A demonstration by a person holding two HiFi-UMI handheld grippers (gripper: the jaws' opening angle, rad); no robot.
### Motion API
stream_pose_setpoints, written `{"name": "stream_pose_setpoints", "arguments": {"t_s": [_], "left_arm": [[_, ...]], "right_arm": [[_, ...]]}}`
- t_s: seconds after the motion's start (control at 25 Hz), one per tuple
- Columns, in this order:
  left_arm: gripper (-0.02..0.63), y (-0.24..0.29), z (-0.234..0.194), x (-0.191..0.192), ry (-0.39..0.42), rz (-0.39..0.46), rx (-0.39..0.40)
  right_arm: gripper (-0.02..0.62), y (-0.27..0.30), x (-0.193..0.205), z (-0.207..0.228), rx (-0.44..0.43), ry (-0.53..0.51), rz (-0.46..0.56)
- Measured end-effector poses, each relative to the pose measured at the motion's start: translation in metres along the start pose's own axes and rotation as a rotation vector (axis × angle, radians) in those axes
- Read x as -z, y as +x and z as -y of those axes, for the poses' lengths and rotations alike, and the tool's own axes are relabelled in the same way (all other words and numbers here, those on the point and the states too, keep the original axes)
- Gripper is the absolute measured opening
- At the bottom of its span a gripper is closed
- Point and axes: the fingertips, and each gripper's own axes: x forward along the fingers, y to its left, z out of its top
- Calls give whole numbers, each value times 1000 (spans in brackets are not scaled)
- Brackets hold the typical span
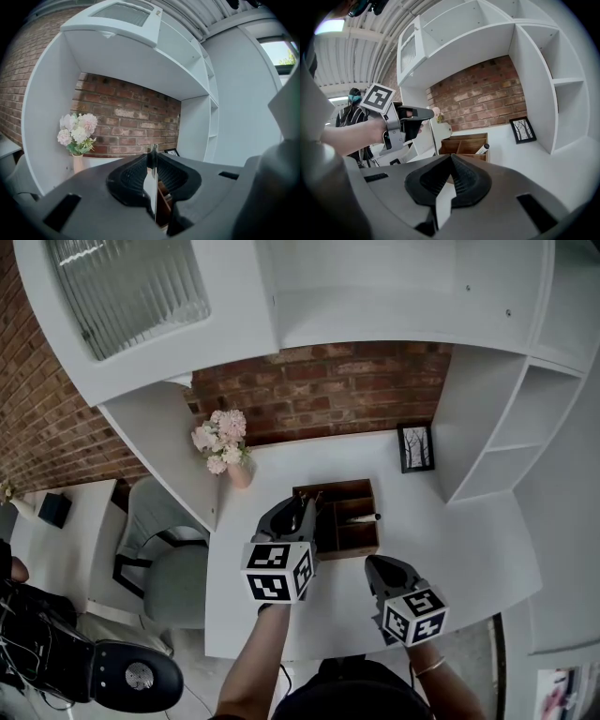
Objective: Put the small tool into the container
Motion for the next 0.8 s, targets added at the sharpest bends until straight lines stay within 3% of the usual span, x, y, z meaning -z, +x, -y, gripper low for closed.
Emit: {"name": "stream_pose_setpoints", "arguments": {"t_s": [0.8], "left_arm": [[74, 10, -1, 42, -1, -66, -2]], "right_arm": [[5, 3, 6, 10, 4, 8, -21]]}}
